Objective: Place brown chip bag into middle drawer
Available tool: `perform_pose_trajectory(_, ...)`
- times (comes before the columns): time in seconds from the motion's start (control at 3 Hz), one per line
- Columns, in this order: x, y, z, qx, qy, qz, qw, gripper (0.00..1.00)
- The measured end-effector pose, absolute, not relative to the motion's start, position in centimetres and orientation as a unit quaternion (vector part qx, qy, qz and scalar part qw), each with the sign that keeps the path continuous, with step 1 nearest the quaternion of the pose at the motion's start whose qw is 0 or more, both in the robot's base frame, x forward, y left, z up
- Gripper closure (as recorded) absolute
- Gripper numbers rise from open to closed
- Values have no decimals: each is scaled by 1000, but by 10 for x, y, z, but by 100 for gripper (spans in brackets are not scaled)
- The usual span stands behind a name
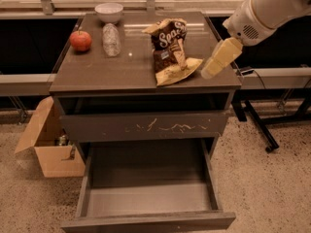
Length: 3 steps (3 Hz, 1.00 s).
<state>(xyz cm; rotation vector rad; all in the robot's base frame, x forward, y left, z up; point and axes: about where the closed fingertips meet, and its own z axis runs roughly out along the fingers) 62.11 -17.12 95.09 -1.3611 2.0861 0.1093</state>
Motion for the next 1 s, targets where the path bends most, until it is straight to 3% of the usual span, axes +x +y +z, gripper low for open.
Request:
perform_pose_trajectory(0.67, 727, -135, 925, -466, 789, 130, 379, 0)
perform_pose_trajectory(1.0, 743, -119, 911, -454, 787, 159, 386, 0)
